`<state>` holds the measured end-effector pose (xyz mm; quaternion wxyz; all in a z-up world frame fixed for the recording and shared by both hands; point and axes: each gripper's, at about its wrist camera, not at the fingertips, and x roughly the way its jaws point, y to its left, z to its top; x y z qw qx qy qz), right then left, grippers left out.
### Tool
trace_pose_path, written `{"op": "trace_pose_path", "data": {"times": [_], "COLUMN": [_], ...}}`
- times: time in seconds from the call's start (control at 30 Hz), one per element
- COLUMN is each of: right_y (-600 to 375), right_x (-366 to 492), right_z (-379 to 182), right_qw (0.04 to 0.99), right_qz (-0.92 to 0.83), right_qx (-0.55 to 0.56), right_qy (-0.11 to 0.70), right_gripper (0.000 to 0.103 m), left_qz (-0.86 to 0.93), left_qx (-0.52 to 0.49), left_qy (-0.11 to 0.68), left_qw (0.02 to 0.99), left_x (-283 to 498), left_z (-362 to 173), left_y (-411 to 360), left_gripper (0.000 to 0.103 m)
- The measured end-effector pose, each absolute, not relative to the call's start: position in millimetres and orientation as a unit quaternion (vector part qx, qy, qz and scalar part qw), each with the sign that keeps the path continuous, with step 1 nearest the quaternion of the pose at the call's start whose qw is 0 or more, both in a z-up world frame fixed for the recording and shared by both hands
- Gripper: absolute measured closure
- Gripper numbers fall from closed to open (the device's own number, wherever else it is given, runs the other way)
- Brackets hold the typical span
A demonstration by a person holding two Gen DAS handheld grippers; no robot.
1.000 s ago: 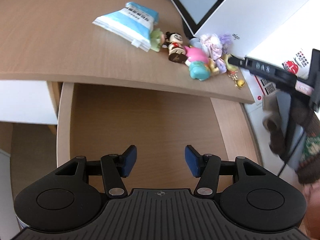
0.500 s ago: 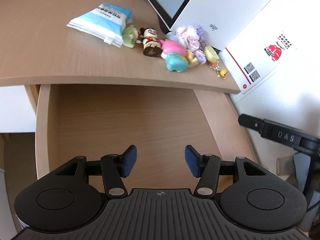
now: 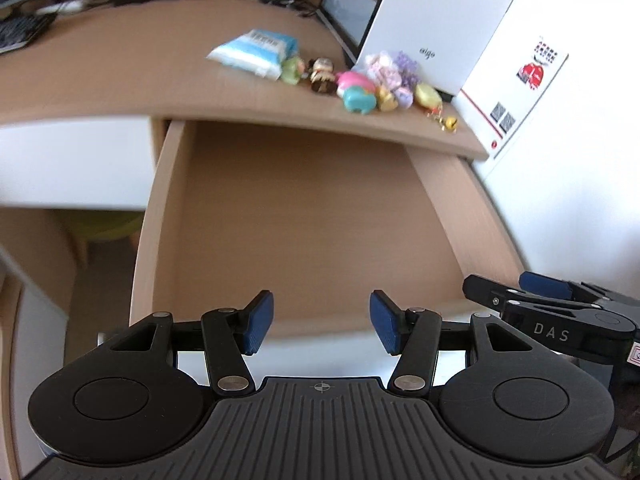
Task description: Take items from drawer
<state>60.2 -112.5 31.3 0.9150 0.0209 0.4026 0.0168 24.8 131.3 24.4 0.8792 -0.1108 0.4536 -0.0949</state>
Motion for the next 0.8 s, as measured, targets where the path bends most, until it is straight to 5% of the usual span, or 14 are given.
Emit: {"op": "trace_pose_path", "data": {"times": [0.5,0.8], "right_y": [-117,-125], "right_x": [-7,-4], "right_z": [-2,-41], "right_qw": [0.903,0.885], "right_qz": [0.067,0.061], "right_qx": [0.037,0.054], "right_qy": [0.423,0.458], "right_gripper": [0.019,0.018], "left_qz": [-0.075,0.060], "left_qx": [-0.102,-0.130], "left_qy": [0.498,0.413], "left_qw": [0.858,0.899], "left_x": [-50,-65], "left_z": [-15,-11], "left_y": [93,161], "left_gripper": [0.045,0.045]}}
